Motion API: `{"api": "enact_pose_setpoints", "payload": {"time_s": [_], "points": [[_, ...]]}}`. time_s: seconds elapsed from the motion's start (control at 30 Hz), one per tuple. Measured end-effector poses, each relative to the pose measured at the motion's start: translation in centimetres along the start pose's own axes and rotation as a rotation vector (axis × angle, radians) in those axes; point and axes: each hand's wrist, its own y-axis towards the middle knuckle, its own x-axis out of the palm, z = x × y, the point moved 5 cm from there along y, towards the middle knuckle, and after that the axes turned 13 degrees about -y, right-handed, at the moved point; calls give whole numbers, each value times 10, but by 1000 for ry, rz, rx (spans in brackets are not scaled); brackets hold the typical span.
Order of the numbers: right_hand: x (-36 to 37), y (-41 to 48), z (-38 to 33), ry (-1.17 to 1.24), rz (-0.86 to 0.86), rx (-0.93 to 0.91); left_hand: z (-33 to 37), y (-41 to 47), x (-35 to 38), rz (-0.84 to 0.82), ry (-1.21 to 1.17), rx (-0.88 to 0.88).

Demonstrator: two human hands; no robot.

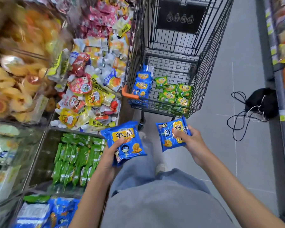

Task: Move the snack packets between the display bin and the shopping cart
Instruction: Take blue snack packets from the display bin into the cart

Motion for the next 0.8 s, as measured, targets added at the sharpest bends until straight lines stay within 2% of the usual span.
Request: {"api": "enact_pose_setpoints", "payload": {"time_s": [0.13, 0.27, 0.47, 0.57, 0.67, 0.8], "points": [[16, 54, -48, -42, 16, 25, 54, 52, 28, 2, 79, 10], [29, 117, -102, -73, 132, 48, 118, 107, 68, -66, 185, 40], [37, 223, -176, -103, 314, -80, 174, 189, 109, -80, 276, 45], [46, 289, -188, -162, 297, -87, 176, 220, 111, -51, 269, 33], [57, 349, -178, -327, 304, 20, 170, 241, 104, -20, 255, 17], [82, 412, -151, -490, 148, 89, 161, 254, 97, 19, 170, 22]]}}
